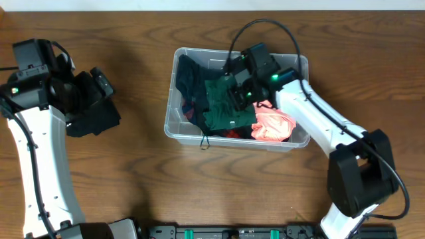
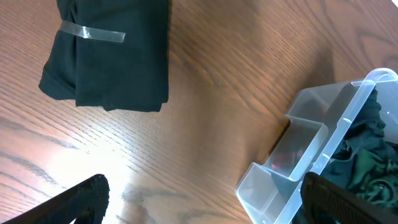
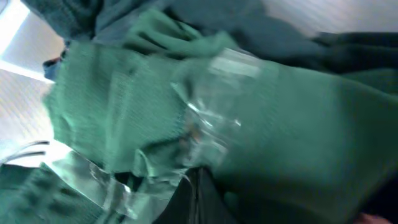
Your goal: Pack container
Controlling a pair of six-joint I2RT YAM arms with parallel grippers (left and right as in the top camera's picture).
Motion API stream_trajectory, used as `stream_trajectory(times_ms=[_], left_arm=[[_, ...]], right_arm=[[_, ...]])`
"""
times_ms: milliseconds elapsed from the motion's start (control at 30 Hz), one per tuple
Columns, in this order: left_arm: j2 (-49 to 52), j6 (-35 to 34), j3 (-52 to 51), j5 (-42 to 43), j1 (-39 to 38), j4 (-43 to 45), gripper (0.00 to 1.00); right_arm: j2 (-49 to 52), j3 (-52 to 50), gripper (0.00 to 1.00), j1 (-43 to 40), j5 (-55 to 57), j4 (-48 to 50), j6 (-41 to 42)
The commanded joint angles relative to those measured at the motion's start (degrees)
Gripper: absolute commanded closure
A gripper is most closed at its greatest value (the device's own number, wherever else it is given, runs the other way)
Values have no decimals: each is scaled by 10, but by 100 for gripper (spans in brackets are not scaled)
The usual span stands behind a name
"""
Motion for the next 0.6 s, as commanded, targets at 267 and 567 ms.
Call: stream_trajectory(times_ms=[267,567], left_arm=[[4,-7,-4,-65,79,6,2],[143,68,-4,-21,197,94,2]], right_arm=[[-283,-6,39,-50,54,-44,-37],[-415,-6,30,-126,64,-218,-17]])
